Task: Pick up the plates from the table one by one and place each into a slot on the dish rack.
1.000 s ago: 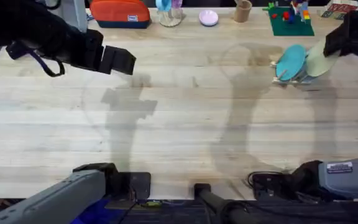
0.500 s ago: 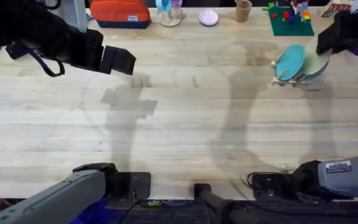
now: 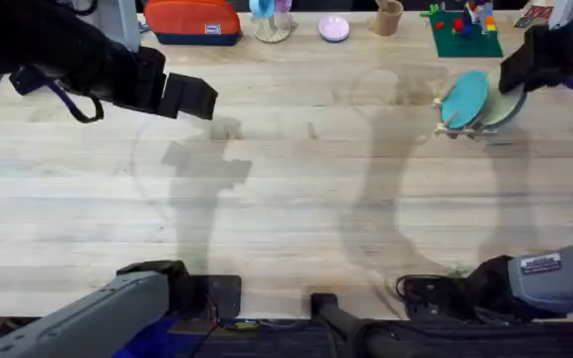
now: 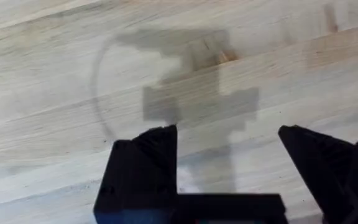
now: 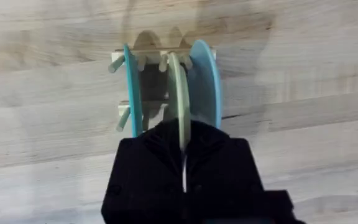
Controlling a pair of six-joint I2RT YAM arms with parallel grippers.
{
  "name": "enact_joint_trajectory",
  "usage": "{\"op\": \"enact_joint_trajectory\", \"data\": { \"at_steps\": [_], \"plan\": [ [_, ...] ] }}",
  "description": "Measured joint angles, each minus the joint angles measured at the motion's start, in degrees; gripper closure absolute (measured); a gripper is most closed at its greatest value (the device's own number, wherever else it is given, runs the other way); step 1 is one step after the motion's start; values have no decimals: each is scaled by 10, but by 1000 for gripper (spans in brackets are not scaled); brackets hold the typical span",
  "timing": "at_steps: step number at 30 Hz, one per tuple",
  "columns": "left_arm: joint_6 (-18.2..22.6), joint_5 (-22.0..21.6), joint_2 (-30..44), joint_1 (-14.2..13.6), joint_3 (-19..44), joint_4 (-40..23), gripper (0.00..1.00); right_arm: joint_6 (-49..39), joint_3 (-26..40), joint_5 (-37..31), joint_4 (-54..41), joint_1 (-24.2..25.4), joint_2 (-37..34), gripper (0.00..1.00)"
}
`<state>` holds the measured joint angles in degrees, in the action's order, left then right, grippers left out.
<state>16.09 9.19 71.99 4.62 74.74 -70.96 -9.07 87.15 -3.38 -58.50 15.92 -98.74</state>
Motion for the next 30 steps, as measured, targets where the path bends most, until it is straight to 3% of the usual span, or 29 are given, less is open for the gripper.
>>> {"op": "enact_joint_trajectory", "data": {
  "at_steps": [6, 13, 27, 29, 30],
  "plan": [
    [0, 0, 0, 0, 0, 0, 6, 0, 0, 0, 0, 0, 0, 954],
    [0, 0, 0, 0, 0, 0, 6, -2, 0, 1, 0, 0, 0, 690],
    [0, 0, 0, 0, 0, 0, 6, -2, 0, 1, 0, 0, 0, 676],
    [0, 0, 0, 0, 0, 0, 6, -2, 0, 3, 0, 0, 0, 612],
    [0, 0, 0, 0, 0, 0, 6, -1, 0, 5, 0, 0, 0, 528]
  ]
}}
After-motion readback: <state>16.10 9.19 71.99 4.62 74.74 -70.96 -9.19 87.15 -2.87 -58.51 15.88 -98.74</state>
